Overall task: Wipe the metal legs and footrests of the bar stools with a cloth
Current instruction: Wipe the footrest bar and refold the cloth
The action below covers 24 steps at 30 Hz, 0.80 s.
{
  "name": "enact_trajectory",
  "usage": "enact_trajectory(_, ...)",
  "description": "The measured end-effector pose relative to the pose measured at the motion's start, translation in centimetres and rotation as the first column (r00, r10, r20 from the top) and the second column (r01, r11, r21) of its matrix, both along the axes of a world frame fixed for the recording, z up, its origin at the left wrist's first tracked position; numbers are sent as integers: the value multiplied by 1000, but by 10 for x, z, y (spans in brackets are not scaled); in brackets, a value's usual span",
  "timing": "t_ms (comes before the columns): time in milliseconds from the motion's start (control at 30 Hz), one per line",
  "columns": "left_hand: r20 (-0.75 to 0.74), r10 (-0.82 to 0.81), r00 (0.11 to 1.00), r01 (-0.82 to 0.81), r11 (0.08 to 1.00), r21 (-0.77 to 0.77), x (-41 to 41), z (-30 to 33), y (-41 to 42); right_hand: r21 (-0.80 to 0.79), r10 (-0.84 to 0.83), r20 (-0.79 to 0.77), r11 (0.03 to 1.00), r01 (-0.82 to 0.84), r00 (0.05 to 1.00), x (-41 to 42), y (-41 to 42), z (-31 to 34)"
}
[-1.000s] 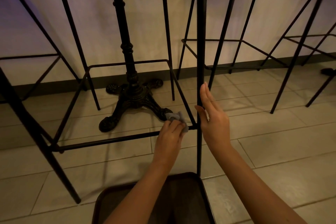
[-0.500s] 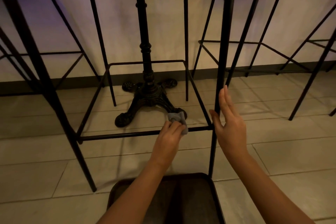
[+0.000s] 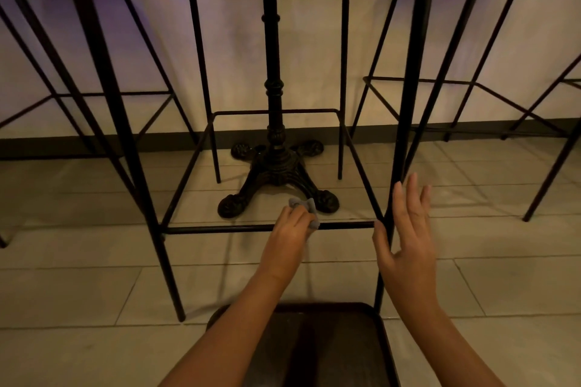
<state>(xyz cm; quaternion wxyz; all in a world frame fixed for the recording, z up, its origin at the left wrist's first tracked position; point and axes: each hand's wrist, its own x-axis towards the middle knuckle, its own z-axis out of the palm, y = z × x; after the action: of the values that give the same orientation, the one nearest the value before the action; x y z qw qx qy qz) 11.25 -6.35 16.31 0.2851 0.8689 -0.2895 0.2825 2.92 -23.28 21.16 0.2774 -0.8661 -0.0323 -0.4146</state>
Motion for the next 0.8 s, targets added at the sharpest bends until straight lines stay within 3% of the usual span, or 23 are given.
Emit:
enact_trajectory(167,42,-44,998,51,982,-183,-6,24,-23,51,-25,-33,998,27,999,-8,-14,-1)
enact_trajectory(400,15,-211,977,211,977,-27,-14,11,-86,41,-4,-76,999,7,997,-2,-14,-16)
enact_trajectory(567,-56,-146,988,143,987,-68,-16,2,-100,19,-6,-75,1000,7,997,6,-18,-20)
enact_trajectory(800,-10,-78,997,78,997,10,-9,-4,-78,22,17,-77,1000,-15,997,10,-15,-22)
